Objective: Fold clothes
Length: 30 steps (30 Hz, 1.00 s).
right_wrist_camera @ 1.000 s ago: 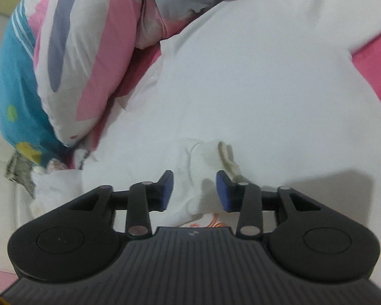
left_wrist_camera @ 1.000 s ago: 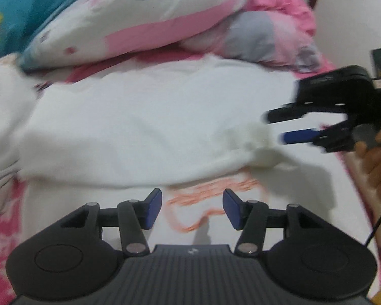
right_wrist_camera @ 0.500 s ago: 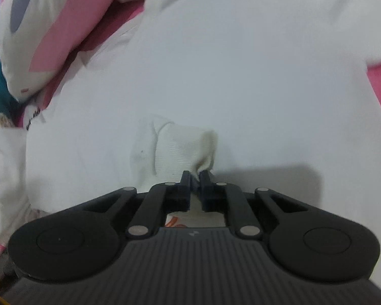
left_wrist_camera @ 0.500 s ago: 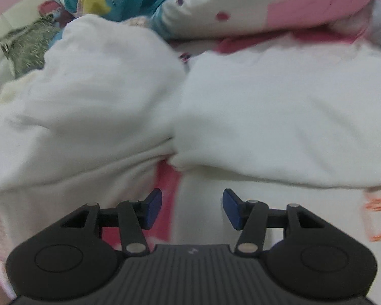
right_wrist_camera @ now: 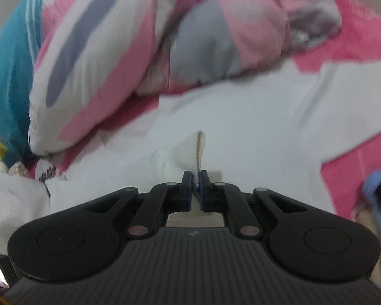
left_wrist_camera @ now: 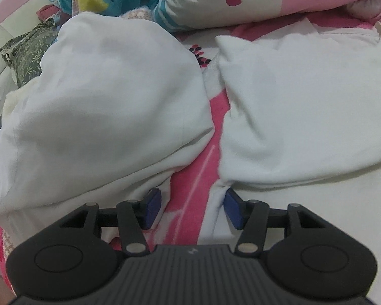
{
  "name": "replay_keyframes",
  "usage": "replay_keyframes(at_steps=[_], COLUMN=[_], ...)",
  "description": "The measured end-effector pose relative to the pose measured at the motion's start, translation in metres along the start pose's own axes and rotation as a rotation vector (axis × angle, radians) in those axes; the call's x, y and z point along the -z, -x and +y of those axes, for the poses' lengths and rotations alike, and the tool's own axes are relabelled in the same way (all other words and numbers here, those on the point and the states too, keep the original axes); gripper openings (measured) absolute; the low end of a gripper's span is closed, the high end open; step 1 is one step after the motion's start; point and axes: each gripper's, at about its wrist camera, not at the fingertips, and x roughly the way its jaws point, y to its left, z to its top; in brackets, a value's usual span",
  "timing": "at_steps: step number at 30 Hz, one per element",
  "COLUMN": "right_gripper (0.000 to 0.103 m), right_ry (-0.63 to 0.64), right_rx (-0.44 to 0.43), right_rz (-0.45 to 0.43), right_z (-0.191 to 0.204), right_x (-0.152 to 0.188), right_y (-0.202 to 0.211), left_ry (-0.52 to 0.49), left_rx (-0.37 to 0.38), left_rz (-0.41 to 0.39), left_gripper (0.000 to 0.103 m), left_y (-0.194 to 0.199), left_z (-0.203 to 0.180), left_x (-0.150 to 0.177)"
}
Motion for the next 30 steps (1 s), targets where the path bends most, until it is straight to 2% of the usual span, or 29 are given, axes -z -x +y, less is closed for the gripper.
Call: replay_keyframes(at_steps=[3,5,8,9,11,14,16,18,20,21,24,27,29,30], right_gripper=[0.004,0.004,0.008,0.009,0.01,0.011,0.013,0.015,0.022,0.026,0.026,0.026,0.016,0.01], right_ry=[-0.019,-0.032,0.028,0.045,0.051,0.032,0.093,0.183,0.297,0.357,0.541,0.688,0.779,0.793], right_rx=[0.042,0.083,0.221,0.274,0.355,0.346,0.259,0.105,-0.093,-0.164,-0.345,-0.431,-0.488,-0.487], right_rz=[0.024,0.092,0.201,0.206,0.173,0.061,0.019,0.014,0.052,0.072,0.129,0.14,0.142,0.137], right_z=[-0.013,-0.025,-0.036,-0.038,-0.04,-0.03,-0.007,0.027,0.071,0.094,0.164,0.224,0.255,0.261], right_x=[0.003,0.014,0.032,0.034,0.035,0.026,0.017,0.004,-0.005,-0.006,-0.008,-0.003,0.005,0.006], right_y=[-0.006,-0.017,-0.039,-0.04,-0.032,-0.006,0.0,-0.006,-0.027,-0.04,-0.082,-0.116,-0.132,-0.139], left_ry=[0.013,0.024,0.042,0.048,0.062,0.099,0.148,0.196,0.256,0.29,0.341,0.361,0.369,0.374], left_rx=[0.006,0.009,0.013,0.015,0.024,0.061,0.104,0.147,0.193,0.216,0.241,0.263,0.288,0.302], left_rz=[0.006,0.015,0.029,0.033,0.049,0.086,0.086,0.085,0.061,0.045,0.017,0.02,0.058,0.074], left_gripper=[0.057,0.057,0.058,0.058,0.058,0.058,0.058,0.058,0.058,0.058,0.058,0.056,0.05,0.046], left_y=[0.0,0.0,0.0,0.001,0.002,0.01,0.019,0.029,0.036,0.038,0.034,0.017,0.0,-0.006], left_z=[0.002,0.003,0.004,0.004,0.007,0.018,0.03,0.042,0.054,0.061,0.069,0.065,0.062,0.06], left_x=[0.0,0.0,0.0,0.0,-0.001,0.001,0.003,0.004,0.003,0.0,-0.012,-0.023,-0.026,-0.025])
